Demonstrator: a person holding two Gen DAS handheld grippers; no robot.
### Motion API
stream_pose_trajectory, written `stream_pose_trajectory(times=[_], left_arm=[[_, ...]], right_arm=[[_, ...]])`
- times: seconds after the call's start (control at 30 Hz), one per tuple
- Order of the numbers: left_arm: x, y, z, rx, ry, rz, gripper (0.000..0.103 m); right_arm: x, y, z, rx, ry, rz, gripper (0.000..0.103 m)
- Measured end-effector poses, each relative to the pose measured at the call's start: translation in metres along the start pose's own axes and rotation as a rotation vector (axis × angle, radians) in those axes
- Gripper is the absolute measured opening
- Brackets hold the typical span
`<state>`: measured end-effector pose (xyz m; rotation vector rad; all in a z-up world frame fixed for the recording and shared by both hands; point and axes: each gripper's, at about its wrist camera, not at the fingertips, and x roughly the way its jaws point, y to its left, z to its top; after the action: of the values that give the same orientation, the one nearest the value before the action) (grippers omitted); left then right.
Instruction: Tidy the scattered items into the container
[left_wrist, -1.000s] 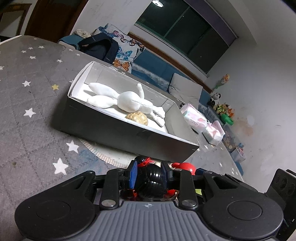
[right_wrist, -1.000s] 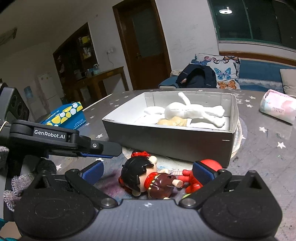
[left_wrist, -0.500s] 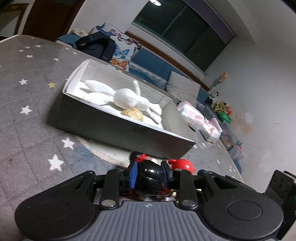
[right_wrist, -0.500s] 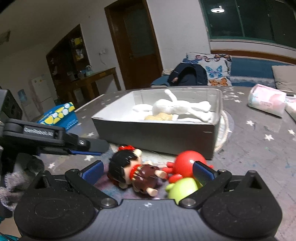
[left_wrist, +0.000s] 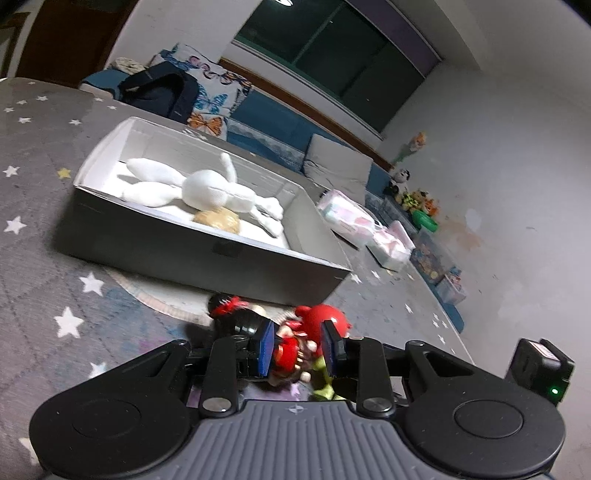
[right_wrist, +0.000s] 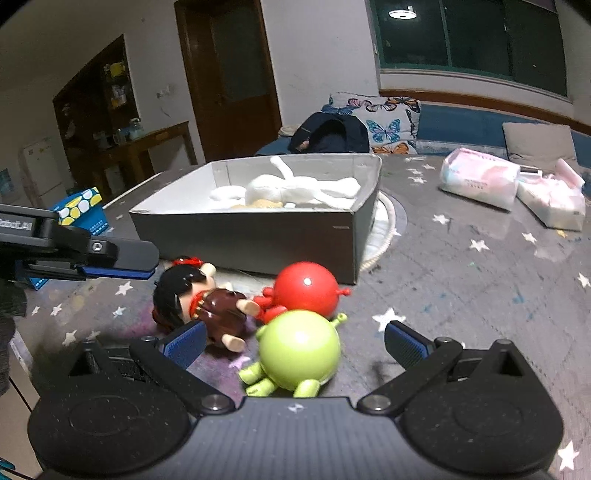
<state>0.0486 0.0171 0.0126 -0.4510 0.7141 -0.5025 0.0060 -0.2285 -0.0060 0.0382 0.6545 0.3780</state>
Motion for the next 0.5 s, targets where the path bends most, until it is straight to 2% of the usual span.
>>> stream_pose_trajectory(times=[0.23,0.5], left_arm=[[0.011,-0.019,-0.008,0.051,0.043,-0.053,0.030],[0.022,-0.024,-0.016,0.057,0.092,-0.066,0.030]], right_arm=[[0.006,-0.009,-0.008,0.005,0.035,-0.033,0.103],[0.010,-0.012,-0.012,-0.003,0.052,-0.041,0.103]])
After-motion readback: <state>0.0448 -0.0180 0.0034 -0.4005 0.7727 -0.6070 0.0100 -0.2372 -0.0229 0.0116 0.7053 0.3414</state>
